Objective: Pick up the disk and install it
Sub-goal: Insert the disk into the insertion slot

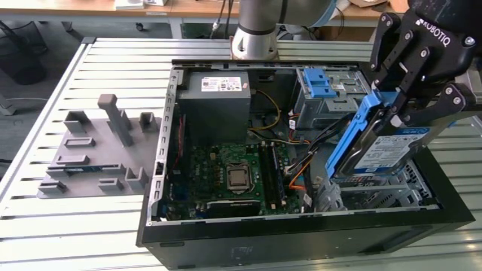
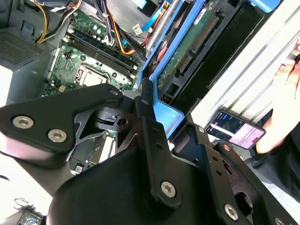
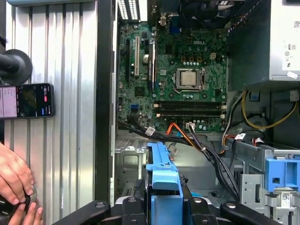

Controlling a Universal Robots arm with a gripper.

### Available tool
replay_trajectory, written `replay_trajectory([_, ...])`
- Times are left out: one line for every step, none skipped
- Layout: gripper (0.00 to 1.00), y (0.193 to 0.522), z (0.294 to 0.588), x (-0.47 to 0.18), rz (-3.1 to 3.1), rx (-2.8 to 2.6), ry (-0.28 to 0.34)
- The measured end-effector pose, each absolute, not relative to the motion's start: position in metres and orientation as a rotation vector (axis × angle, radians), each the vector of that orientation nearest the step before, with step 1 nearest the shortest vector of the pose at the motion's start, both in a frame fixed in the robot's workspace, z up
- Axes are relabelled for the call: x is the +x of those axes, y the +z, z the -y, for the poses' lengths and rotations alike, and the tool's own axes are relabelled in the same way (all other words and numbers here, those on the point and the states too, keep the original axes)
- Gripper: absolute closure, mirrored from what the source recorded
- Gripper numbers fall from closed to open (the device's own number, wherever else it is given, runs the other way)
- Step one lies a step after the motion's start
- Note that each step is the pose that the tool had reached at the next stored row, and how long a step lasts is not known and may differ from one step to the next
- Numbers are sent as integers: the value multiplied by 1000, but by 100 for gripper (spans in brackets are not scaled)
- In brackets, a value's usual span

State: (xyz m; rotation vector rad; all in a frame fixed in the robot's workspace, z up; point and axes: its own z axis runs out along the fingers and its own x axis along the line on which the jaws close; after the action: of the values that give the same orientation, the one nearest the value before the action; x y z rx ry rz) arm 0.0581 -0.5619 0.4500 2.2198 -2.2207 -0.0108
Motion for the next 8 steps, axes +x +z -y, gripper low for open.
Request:
replay_trajectory([64,450,562,58,2221,2220,-11])
replay_trajectory([64,450,562,58,2221,2220,-11])
replay_trajectory([64,450,562,58,2221,2220,-11])
replay_trajectory([64,450,562,58,2221,2220,-11])
replay_trajectory([64,450,562,58,2221,2220,-11])
replay_trajectory([64,450,562,59,2220,2220,-11])
replay_trajectory([64,450,562,60,2220,2220,-11])
replay_trajectory([64,450,562,61,2220,2220,-11])
